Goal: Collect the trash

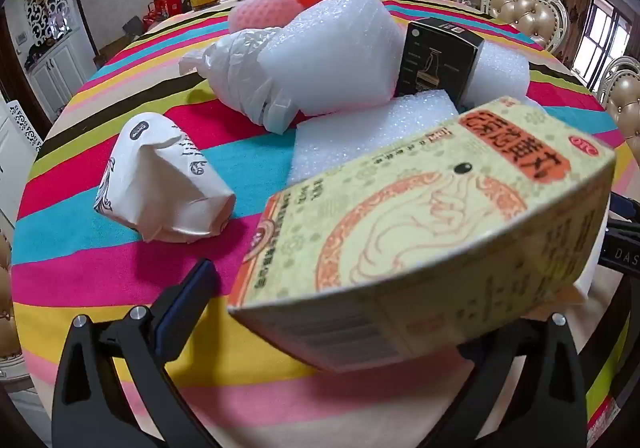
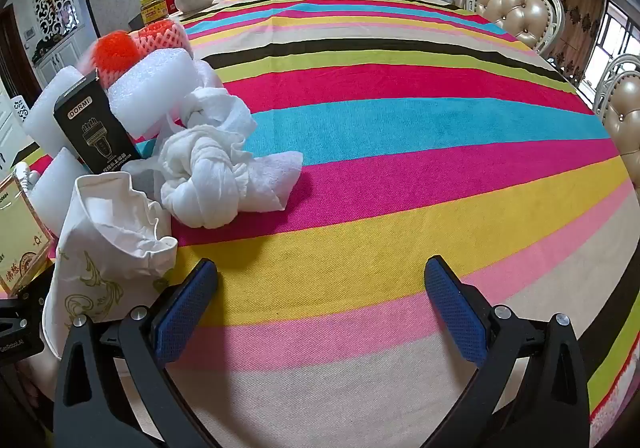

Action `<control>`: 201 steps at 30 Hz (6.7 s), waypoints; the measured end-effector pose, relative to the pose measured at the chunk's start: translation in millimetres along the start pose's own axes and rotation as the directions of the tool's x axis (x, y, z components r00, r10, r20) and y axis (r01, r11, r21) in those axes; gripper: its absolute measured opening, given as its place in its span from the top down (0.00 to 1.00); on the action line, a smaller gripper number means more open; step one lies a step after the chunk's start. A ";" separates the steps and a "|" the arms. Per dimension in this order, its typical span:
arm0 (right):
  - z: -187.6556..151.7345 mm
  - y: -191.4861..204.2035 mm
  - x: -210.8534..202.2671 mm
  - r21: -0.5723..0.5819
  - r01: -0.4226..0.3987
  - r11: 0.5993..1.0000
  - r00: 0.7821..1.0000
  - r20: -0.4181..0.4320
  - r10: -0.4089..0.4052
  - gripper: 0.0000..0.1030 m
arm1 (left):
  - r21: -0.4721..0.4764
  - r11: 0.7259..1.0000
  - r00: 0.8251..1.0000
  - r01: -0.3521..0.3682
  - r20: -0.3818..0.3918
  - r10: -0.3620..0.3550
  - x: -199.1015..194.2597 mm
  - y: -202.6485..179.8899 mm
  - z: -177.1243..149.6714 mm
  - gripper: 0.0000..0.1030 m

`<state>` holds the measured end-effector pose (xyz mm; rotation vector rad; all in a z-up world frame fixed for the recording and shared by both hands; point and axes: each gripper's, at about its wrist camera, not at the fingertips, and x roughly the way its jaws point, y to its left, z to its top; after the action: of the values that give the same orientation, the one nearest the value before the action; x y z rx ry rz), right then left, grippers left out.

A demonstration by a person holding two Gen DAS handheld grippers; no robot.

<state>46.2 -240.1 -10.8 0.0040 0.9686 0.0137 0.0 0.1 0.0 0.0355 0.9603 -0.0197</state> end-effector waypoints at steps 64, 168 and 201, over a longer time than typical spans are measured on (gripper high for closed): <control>-132.7 35.3 -229.1 -0.198 -0.213 0.957 0.815 0.504 0.286 0.06 | -0.027 1.000 0.814 0.014 0.580 0.004 -239.3 3.7 -119.4 0.04; -50.6 -6.2 -86.1 0.083 -0.351 0.933 0.908 0.274 0.318 0.48 | -0.267 0.944 0.956 0.195 0.266 -0.122 -95.1 -1.1 -54.5 0.04; -84.0 -72.2 -111.0 0.093 -0.408 0.908 0.871 0.338 0.357 0.47 | -0.217 0.970 0.981 0.112 0.179 -0.073 -77.5 -39.9 -44.4 0.45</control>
<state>-85.1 -313.9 32.4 0.3429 0.6325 0.2953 -82.1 -38.0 37.3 -0.2191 0.7875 0.0009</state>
